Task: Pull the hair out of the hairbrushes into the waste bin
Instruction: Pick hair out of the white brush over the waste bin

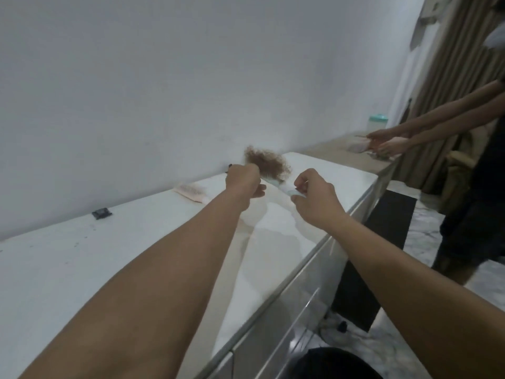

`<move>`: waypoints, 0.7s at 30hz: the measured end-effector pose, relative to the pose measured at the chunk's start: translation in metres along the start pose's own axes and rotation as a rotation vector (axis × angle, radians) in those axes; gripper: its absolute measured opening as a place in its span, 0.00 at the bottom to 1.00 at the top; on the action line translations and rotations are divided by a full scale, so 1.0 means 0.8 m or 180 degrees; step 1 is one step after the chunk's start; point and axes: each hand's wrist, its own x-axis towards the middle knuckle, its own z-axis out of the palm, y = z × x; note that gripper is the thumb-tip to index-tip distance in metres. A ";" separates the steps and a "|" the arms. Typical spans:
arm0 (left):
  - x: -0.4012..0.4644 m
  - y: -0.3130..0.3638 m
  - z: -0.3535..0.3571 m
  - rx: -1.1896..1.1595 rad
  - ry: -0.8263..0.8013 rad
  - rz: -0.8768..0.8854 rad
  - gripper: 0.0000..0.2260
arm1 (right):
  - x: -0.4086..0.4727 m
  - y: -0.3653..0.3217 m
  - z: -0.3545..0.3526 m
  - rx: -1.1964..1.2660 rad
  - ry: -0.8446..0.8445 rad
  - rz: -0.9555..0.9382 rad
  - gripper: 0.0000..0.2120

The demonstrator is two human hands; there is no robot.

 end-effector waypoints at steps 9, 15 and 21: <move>-0.069 -0.009 0.058 -0.0815 -0.0623 -0.0388 0.13 | -0.084 0.026 -0.060 -0.0057 0.0285 0.0227 0.12; -0.128 -0.026 0.105 -0.0583 -0.1181 -0.0564 0.13 | -0.146 0.062 -0.103 -0.0014 0.0568 0.0357 0.16; -0.175 -0.065 0.153 -0.0693 -0.1555 -0.0766 0.05 | -0.195 0.107 -0.128 -0.0002 0.0535 0.0699 0.18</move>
